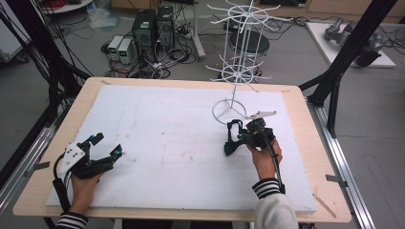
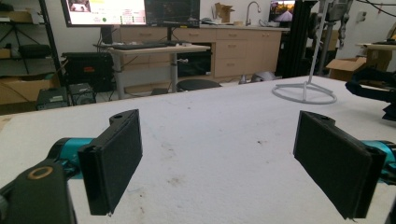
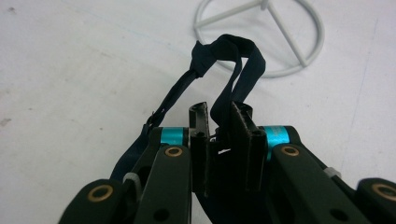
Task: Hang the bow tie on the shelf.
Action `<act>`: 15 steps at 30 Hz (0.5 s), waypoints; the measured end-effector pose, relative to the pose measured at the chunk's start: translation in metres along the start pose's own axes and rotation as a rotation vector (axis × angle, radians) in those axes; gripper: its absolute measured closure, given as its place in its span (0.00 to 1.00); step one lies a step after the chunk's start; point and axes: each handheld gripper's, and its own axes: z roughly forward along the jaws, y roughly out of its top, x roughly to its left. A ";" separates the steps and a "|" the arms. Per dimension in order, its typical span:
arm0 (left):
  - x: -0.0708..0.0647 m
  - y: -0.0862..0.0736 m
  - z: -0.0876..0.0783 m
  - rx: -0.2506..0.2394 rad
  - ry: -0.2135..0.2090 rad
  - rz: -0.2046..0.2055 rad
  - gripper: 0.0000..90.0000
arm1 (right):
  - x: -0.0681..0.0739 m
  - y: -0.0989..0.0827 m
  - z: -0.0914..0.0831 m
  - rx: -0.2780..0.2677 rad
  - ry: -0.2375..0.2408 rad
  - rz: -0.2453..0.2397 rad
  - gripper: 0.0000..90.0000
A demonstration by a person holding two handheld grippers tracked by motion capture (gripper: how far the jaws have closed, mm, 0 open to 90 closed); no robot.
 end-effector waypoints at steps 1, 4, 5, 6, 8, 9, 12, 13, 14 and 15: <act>0.000 0.000 0.000 0.001 0.000 0.000 0.18 | 0.000 0.000 -0.002 -0.011 0.000 -0.005 0.87; 0.000 0.000 0.000 0.000 0.000 0.000 0.18 | 0.002 0.001 -0.007 -0.040 0.004 -0.012 0.87; 0.000 0.000 0.000 0.000 0.000 0.001 0.18 | 0.004 0.001 -0.008 -0.049 0.001 -0.019 0.87; 0.000 0.000 0.000 0.000 0.001 0.001 0.18 | 0.005 0.001 -0.009 -0.059 0.001 -0.024 0.87; 0.000 0.000 0.000 0.000 0.001 0.002 0.18 | 0.008 0.001 -0.012 -0.078 0.002 -0.034 0.87; 0.000 0.000 0.000 0.000 0.001 0.001 0.18 | 0.009 0.001 -0.014 -0.087 0.000 -0.041 0.87; 0.000 0.000 0.000 0.000 0.000 0.000 0.18 | 0.013 0.001 -0.018 -0.110 0.001 -0.050 0.87; 0.000 0.000 0.000 -0.001 0.000 0.000 0.18 | 0.014 0.001 -0.019 -0.117 0.005 -0.049 0.87; 0.000 0.000 0.000 0.000 0.000 0.000 0.18 | 0.015 0.000 -0.021 -0.133 0.002 -0.053 0.87; 0.000 0.000 0.000 0.000 0.000 0.001 0.18 | 0.016 -0.001 -0.023 -0.143 0.002 -0.054 0.87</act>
